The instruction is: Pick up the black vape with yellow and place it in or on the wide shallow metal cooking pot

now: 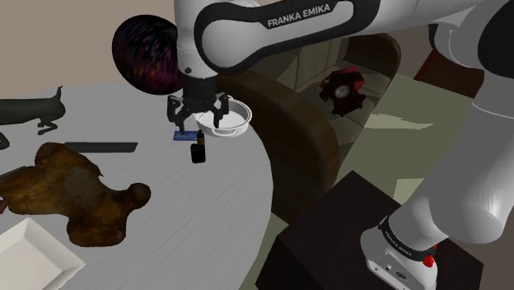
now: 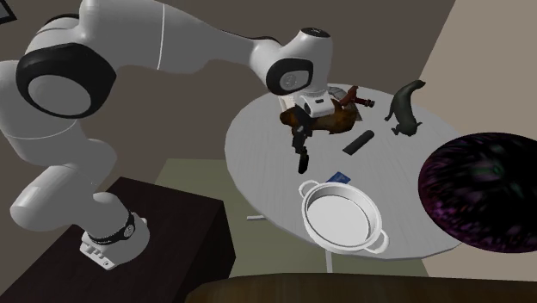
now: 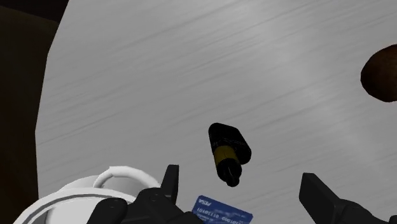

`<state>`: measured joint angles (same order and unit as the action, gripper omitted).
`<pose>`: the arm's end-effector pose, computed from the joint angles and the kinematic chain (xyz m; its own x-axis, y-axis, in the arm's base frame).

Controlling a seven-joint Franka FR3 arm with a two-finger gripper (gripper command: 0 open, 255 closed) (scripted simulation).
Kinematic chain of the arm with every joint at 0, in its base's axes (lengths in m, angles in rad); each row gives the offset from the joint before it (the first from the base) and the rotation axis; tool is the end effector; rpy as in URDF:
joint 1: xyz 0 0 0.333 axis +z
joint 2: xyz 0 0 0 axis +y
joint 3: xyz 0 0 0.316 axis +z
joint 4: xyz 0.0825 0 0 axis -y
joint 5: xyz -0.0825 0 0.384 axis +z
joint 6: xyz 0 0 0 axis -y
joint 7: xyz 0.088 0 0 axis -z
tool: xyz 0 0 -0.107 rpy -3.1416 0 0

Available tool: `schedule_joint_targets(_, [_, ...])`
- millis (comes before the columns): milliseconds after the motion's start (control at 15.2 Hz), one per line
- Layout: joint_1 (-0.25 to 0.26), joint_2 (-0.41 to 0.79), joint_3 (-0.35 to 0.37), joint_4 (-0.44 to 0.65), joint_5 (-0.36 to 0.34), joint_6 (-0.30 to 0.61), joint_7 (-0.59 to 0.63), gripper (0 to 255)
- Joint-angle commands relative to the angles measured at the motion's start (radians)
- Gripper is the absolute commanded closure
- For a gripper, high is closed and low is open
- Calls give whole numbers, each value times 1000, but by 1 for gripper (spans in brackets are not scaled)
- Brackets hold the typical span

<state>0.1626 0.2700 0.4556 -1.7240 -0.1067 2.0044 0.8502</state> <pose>0.5332 0.3442 0.4426 0.9788 -0.2044 0.0117 -0.2037 -0.9781 -0.0424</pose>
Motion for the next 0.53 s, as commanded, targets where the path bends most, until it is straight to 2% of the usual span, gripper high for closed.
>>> schedule_joint_targets(0, [5, 15, -1, -7, -7, 22, 10, 0])
schedule_joint_targets(462, [9, 38, -5, -40, -19, 75, 19, 0])
